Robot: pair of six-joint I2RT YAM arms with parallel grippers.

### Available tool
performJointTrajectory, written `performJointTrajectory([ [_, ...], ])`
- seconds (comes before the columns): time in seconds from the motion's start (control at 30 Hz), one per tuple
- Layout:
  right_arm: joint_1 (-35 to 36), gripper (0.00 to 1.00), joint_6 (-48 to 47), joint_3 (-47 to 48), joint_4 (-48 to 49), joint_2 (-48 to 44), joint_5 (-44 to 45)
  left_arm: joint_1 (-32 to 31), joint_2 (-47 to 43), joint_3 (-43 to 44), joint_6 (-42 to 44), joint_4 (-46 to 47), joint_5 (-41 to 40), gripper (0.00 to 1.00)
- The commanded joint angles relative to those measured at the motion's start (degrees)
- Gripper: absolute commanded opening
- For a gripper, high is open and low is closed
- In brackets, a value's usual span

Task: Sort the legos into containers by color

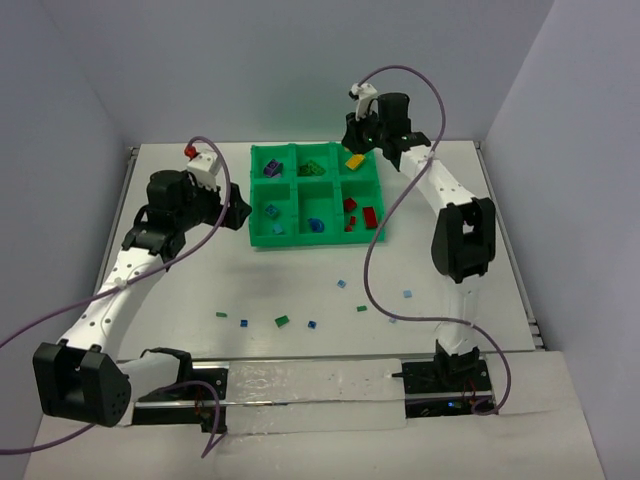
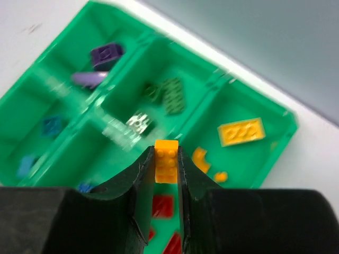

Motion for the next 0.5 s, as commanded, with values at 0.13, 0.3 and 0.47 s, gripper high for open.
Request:
performJointTrajectory([
  [0.13, -1.6, 0.00, 5.2, 16.4, 4.2, 13.9, 1.6, 2.4, 3.8, 2.7, 0.2, 5.1, 1.0, 0.99],
  [0.3, -1.7, 0.00, 3.7, 19.7, 3.1, 18.2, 3.1, 3.4, 8.2, 6.2, 0.6, 3.2, 1.7, 0.98],
  [0.47, -1.7, 0.00, 1.7, 18.3, 1.0, 18.6, 5.2, 4.2, 11.4, 8.9, 1.1, 2.1, 2.5, 0.98],
])
